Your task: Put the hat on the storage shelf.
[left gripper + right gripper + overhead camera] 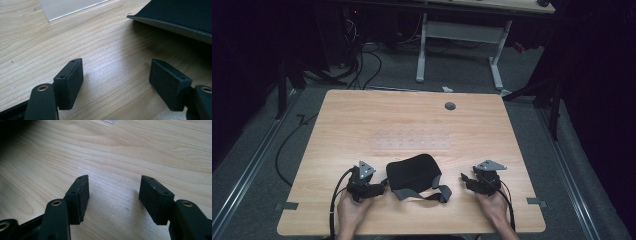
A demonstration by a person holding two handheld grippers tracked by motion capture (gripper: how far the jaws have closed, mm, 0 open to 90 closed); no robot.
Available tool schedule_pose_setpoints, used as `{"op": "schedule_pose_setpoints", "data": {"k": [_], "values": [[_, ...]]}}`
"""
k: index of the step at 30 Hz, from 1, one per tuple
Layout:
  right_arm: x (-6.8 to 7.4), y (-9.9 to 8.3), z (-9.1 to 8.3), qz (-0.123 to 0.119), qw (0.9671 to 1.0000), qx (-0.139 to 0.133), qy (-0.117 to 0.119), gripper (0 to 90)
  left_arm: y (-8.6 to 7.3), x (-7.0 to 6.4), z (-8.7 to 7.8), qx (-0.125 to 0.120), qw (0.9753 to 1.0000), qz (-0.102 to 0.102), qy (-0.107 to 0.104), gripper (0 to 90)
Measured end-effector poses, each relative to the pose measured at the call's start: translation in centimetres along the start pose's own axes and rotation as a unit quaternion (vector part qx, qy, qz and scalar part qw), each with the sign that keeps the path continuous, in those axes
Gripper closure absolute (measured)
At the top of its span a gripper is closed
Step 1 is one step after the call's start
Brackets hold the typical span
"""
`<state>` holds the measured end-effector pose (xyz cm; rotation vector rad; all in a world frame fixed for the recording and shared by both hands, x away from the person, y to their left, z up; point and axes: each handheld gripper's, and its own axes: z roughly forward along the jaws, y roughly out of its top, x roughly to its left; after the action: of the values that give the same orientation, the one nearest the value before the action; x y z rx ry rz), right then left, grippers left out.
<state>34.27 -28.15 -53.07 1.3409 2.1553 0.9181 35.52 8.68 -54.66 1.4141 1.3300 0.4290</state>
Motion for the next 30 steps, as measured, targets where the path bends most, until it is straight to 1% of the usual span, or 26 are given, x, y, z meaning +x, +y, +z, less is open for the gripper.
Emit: {"op": "schedule_pose_setpoints", "data": {"k": [2, 8, 11, 14, 16, 18, 19, 23, 27, 30], "values": [[-0.1, -0.1, -0.1, -0.001, 1.0000, -0.002, 0.003, 42.8, 0.0, 0.0, 0.0, 0.000, 1.0000, 0.000, 0.000, 27.7], [-0.1, -0.6, -0.8, 0.016, 0.9997, -0.012, 0.017, 44.8, 0.0, 0.0, 0.0, -0.001, 1.0000, 0.000, 0.000, 27.7], [-0.2, -0.7, -1.1, 0.018, 0.9995, -0.015, 0.020, 45.9, 0.0, 0.0, 0.0, 0.000, 1.0000, 0.000, 0.000, 27.6], [-0.2, -0.6, -1.7, 0.021, 0.9991, -0.026, 0.025, 46.7, 0.0, 0.0, 0.0, 0.000, 1.0000, 0.000, 0.000, 27.6], [0.0, -0.7, -2.2, 0.015, 0.9988, -0.039, 0.024, 47.4, 0.0, 0.0, 0.0, 0.000, 1.0000, 0.000, 0.000, 27.6], [0.2, -0.7, -2.4, 0.012, 0.9987, -0.042, 0.024, 47.7, 0.0, 0.0, 0.0, 0.000, 1.0000, 0.000, 0.000, 27.6], [0.5, -0.7, -2.7, 0.005, 0.9986, -0.044, 0.028, 48.2, 0.0, 0.0, 0.0, 0.000, 1.0000, 0.000, 0.000, 27.6], [0.9, -0.7, -3.2, 0.011, 0.9981, -0.042, 0.044, 48.7, 0.0, 0.0, 0.0, 0.000, 1.0000, 0.000, 0.000, 27.6], [1.4, -0.4, -3.7, 0.006, 0.9972, -0.043, 0.061, 47.8, 0.0, 0.0, 0.0, 0.000, 1.0000, 0.000, 0.000, 27.6], [1.8, -0.3, -3.9, 0.003, 0.9968, -0.045, 0.066, 46.8, 0.0, 0.0, 0.0, 0.000, 1.0000, 0.000, 0.000, 27.6]]}}
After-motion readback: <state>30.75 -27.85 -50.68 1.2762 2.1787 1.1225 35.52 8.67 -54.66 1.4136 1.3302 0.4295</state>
